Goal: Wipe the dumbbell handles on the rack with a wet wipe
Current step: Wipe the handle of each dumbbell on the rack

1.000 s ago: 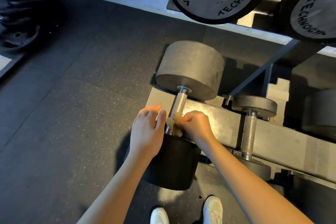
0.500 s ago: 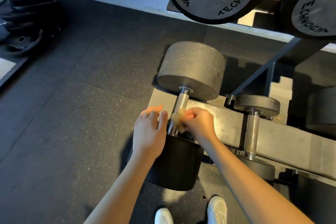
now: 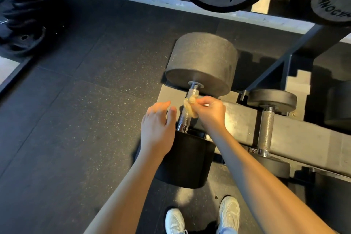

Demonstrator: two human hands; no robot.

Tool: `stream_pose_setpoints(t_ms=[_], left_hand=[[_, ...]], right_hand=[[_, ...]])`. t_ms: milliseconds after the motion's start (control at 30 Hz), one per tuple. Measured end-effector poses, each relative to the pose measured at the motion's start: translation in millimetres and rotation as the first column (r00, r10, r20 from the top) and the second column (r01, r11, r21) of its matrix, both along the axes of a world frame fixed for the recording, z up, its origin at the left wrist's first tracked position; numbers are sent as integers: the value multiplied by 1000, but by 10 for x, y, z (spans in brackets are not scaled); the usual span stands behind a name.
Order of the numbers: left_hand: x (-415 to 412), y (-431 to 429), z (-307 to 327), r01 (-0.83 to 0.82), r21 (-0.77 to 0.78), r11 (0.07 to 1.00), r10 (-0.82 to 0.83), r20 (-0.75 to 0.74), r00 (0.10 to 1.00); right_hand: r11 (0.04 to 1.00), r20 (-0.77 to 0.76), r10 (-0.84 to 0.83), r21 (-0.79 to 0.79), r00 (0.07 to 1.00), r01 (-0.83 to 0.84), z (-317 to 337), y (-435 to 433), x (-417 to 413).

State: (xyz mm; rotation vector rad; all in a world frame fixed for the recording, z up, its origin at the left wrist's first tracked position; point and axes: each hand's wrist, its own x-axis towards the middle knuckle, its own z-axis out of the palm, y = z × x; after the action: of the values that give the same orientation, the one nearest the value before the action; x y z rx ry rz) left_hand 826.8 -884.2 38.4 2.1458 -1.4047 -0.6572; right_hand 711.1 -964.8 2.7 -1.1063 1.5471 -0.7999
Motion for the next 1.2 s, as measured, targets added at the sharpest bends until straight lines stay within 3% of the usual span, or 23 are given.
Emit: stream_pose_setpoints(t_ms=[100, 233, 433, 700, 967, 1200], left_hand=[[-5, -7, -12, 7, 2, 1000, -7, 41, 999], [-21, 7, 17, -2, 27, 1000, 1, 52, 999], [-35, -87, 318, 14, 69, 997, -16, 26, 1000], [-290, -684, 1585, 46, -220, 974, -57, -46, 997], [-436, -1483, 2512, 147, -374, 916, -114, 110, 987], [-258, -1992, 2405, 301, -236, 924, -209, 347, 914]], right_hand=[[987, -5, 137, 86, 991, -136, -2, 128, -91], [959, -34, 277, 76, 960, -274, 121, 213, -178], [968, -64, 221, -103, 973, -227, 530, 206, -447], [967, -23, 110, -228, 994, -112, 1574, -27, -807], [932, 17, 51, -361, 999, -41, 2588, -712, -993], [920, -6, -52, -390, 999, 46, 2849, -1175, -875]])
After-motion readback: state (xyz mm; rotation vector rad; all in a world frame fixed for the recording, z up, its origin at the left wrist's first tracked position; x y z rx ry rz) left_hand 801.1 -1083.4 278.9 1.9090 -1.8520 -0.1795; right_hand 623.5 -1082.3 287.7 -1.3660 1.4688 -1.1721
